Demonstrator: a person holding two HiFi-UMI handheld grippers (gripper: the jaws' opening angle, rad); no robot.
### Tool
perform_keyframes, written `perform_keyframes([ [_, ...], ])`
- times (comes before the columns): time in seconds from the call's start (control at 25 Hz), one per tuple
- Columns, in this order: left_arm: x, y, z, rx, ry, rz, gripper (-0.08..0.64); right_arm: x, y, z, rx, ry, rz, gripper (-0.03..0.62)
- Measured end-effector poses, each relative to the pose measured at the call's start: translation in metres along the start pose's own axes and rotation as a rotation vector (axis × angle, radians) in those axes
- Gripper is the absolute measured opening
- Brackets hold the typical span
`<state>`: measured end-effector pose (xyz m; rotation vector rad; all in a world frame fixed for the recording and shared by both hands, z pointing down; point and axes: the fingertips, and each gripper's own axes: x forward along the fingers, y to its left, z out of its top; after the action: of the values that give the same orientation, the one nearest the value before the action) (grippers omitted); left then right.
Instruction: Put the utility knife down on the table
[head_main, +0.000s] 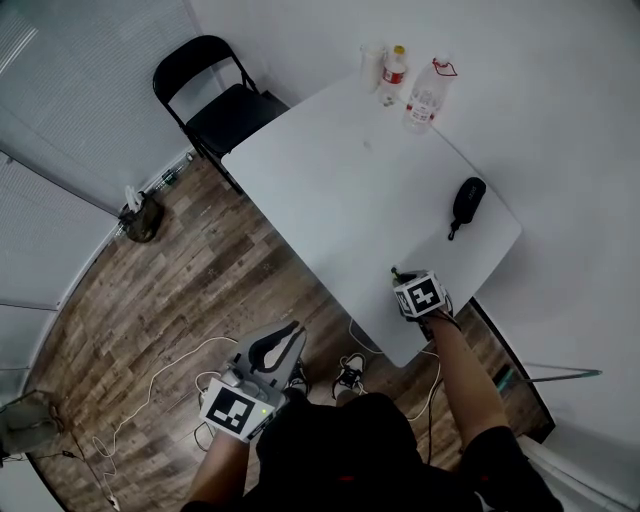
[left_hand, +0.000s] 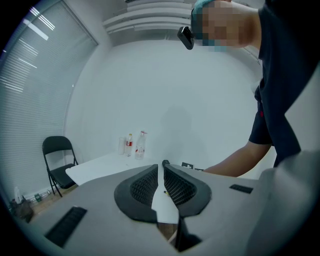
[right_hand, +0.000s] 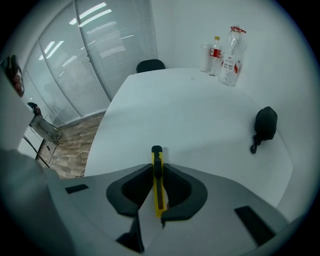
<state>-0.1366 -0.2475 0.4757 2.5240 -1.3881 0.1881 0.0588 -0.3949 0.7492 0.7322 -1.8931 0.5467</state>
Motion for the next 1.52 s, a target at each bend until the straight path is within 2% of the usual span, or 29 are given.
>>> perform_keyframes([
  [0.44, -0.003, -0.003, -0.012, -0.018, 0.03, -0.003, 0.051, 0.0, 0.0, -0.001, 0.001, -0.036, 0.009, 0.071],
  [0.48, -0.004, -0.003, -0.012, -0.022, 0.029, -0.002, 0.051, 0.0, 0.002, -0.001, 0.001, -0.033, 0.022, 0.08],
  [0.6, -0.006, -0.002, -0.014, -0.03, 0.029, 0.003, 0.051, -0.002, 0.011, 0.0, -0.005, -0.028, 0.074, 0.184],
  [0.72, -0.009, -0.002, -0.012, -0.039, 0.019, 0.005, 0.051, -0.012, 0.013, 0.006, -0.019, -0.063, 0.057, 0.186],
  [0.96, -0.012, -0.002, 0.0, -0.088, -0.016, -0.027, 0.051, -0.077, 0.024, 0.037, 0.008, -0.266, 0.013, 0.186],
  [1.08, -0.012, -0.006, 0.011, -0.067, -0.028, -0.055, 0.051, -0.13, 0.039, 0.056, 0.007, -0.404, -0.015, 0.174],
  [1.2, -0.012, -0.012, 0.024, -0.055, -0.049, -0.089, 0.051, -0.187, 0.051, 0.072, 0.022, -0.57, -0.069, 0.093],
  [1.52, -0.01, -0.031, 0.063, 0.008, -0.111, -0.183, 0.051, -0.315, 0.079, 0.083, 0.103, -0.87, -0.156, 0.048],
])
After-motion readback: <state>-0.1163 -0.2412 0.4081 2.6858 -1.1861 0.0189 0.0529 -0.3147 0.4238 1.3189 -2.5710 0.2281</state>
